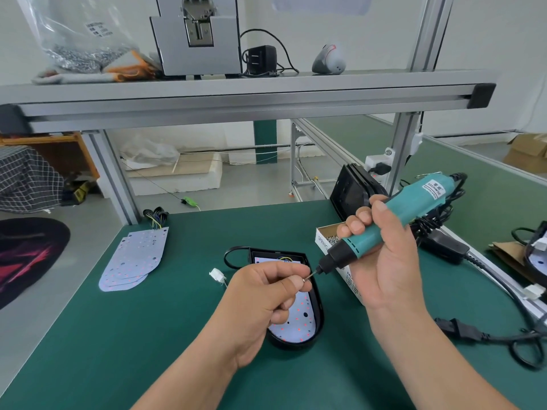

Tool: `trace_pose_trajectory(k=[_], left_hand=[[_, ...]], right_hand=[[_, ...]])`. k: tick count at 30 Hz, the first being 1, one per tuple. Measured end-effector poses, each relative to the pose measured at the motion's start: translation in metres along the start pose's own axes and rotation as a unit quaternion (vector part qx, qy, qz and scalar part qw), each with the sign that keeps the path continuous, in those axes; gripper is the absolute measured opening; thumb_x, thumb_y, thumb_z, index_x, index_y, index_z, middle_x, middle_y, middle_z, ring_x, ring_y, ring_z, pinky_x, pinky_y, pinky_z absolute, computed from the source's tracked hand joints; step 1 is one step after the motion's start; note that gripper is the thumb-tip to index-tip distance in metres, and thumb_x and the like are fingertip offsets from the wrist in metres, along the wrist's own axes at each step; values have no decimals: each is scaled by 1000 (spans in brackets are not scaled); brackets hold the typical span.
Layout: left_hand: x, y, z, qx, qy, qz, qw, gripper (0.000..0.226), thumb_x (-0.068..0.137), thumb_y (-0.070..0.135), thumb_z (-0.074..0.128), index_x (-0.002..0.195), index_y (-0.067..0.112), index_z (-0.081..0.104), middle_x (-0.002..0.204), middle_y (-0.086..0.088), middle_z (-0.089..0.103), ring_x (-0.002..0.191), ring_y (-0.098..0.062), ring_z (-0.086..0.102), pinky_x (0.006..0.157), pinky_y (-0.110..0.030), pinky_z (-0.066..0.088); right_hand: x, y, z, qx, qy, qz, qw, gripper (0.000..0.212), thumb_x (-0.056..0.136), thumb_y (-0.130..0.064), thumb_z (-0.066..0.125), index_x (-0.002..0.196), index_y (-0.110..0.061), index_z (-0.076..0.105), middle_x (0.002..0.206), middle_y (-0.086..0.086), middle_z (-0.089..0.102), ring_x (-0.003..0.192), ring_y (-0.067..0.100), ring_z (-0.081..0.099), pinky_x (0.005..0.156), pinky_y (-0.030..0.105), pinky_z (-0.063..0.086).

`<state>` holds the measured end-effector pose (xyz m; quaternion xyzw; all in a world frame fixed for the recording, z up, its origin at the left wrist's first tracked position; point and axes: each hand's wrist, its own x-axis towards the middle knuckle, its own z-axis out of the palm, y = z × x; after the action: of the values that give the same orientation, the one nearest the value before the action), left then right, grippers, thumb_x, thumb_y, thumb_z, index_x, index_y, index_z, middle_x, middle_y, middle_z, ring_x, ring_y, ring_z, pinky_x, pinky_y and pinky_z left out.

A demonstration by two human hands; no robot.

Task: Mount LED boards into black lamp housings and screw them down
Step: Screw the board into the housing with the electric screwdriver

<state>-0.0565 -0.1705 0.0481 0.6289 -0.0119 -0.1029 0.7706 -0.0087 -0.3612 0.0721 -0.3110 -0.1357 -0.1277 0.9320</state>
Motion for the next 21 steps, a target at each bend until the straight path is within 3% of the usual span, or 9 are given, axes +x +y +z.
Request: trace_pose_trajectory(k=[6,12,21], left_hand=[[2,-2,0,72,51,49,995,30,100,3,66,96,26,85,86,-7,78,57,-13,40,50,-21,35],[0,-2,0,93,18,31,995,34,101,3,63,95,29,84,82,-2,78,54,-12,38,49,-19,34],[0,0,-1,96,12,15,995,23,100,3,65,106,17,81,86,-5,79,55,-12,40,50,-21,33]], right_hand=[[-4,5,4,-27,1,-9,1000,9,102,-20,66,105,-17,57,83,1,53,70,17,55,73,34,53],[-3,4,1,-4,-5,16,1000,10,97,-12,61,104,-19,60,78,-1,49,65,14,50,68,30,51],[-2,6,-2,10,-7,26,1000,10,99,-12,60,106,-19,60,77,-2,48,64,14,50,67,29,50]])
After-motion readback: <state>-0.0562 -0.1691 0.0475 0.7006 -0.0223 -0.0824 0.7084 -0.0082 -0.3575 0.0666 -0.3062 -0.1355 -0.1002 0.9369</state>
